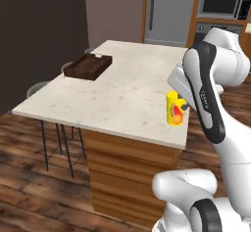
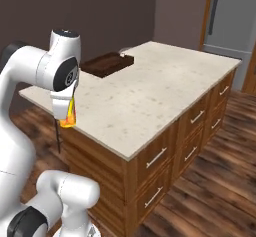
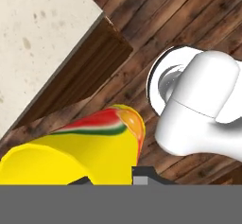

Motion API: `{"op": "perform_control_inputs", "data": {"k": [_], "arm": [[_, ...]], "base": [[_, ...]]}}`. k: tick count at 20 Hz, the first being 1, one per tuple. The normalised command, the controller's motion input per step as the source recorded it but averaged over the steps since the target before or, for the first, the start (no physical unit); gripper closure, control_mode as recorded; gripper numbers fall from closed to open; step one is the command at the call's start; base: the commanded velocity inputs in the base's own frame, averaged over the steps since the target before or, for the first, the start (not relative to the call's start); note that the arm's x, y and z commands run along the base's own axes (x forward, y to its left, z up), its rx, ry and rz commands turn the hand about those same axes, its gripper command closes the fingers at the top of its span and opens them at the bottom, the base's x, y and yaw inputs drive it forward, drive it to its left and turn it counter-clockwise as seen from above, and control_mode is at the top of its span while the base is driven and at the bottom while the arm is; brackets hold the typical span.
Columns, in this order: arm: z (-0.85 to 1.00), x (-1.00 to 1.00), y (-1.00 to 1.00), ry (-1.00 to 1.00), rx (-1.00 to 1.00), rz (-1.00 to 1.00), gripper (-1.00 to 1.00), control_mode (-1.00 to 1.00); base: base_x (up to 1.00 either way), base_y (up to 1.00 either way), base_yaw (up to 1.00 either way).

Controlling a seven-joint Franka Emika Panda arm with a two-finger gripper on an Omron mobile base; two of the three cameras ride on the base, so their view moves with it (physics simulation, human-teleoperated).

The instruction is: There is a tray on the dining counter. Grab the cup, mug, and pitcher and place them on the tray. The pitcher may be placed next to the tray if it cannot fit the tray.

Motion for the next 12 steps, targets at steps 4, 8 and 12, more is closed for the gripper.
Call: {"op": "perform_control_inputs", "data": {"k": [4,8,12], "arm": [[0.0,0.0,0.0,0.0,0.0,0.0,1.0,1.0],[0.0,0.0,0.0,0.0,0.0,0.0,1.0,1.0],[0.0,0.0,0.0,0.0,0.0,0.0,1.0,1.0]], "base": [[0.32,1.0,-0.24],[0.35,1.0,-0.25],[0.44,1.0,-0.29]]}}
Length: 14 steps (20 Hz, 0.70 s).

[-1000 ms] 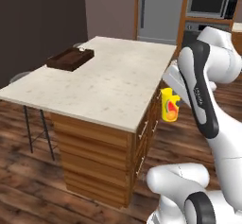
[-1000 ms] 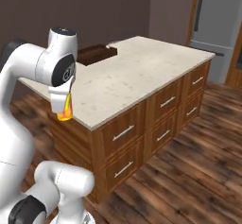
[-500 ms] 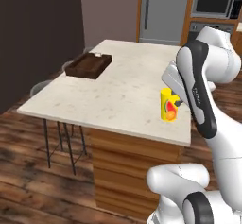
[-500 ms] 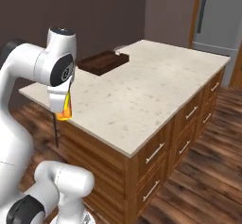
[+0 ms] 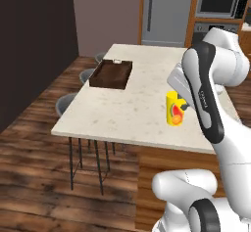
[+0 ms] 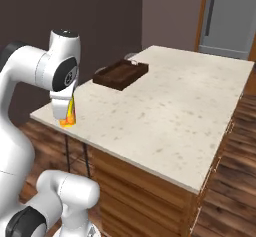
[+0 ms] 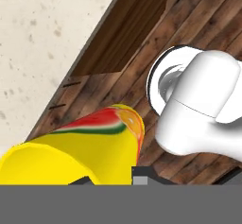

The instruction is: There is a tray on the dining counter. Grab the cup, mug, and pitcher and place them on the tray. The pitcher may be placed next to the tray if it cannot fit the tray.

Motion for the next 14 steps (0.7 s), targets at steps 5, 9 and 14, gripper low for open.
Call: {"op": "perform_control_inputs", "data": {"k": [5,9,14], "arm": [[0.0,0.0,0.0,0.0,0.0,0.0,1.0,1.0],[0.0,0.0,0.0,0.0,0.0,0.0,1.0,1.0],[0.0,0.0,0.0,0.0,0.0,0.0,1.0,1.0]], "base": [[0.32,1.0,-0.26],[0.32,1.0,-0.28],[0.32,1.0,-0.29]]}}
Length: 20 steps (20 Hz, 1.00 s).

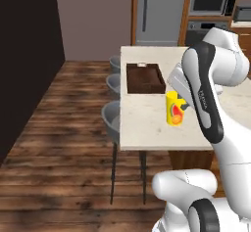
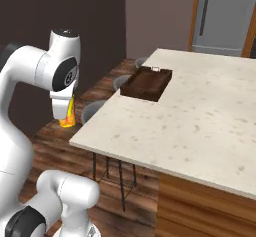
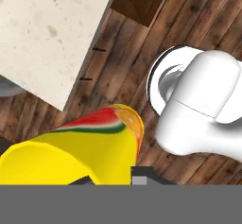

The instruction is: There is a tray on the dining counter. Grab the cup, mug, and pitcher and place them on the tray. The pitcher may be placed next to the tray if it cannot fit the tray.

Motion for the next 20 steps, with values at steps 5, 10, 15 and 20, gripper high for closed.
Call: {"op": "perform_control_inputs", "data": {"k": [5,10,15,20], "arm": [[0.0,0.0,0.0,0.0,0.0,0.0,1.0,1.0],[0.0,0.0,0.0,0.0,0.0,0.0,1.0,1.0],[0.0,0.0,0.0,0.0,0.0,0.0,1.0,1.0],[0.0,0.0,0.0,0.0,0.0,0.0,1.0,1.0]], "base": [[0.19,1.0,-0.45],[0.06,1.0,-0.75],[0.0,1.0,-0.91],[0.0,1.0,-0.92]]}}
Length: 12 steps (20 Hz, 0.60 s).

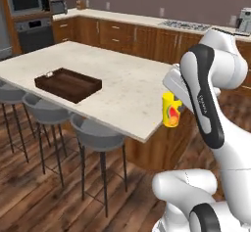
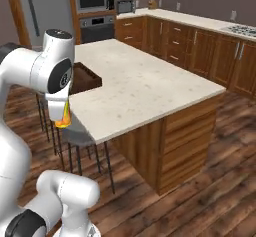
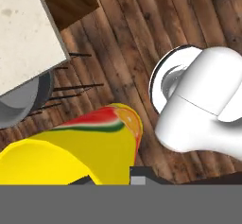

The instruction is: There is a tray on the dining counter. Grab the cup, mug, and pitcher and place them on the tray. The pitcher may be placed next to the tray if it cannot fit the tray.

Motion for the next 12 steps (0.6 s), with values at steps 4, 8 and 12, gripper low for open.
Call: {"op": "perform_control_inputs", "data": {"k": [4,8,12], "arm": [[0.0,0.0,0.0,0.0,0.0,0.0,1.0,1.0],[0.0,0.0,0.0,0.0,0.0,0.0,1.0,1.0],[0.0,0.0,0.0,0.0,0.0,0.0,1.0,1.0]], "base": [[0.0,1.0,-0.89],[-0.07,1.0,-0.78],[-0.48,1.0,-0.47]]}}
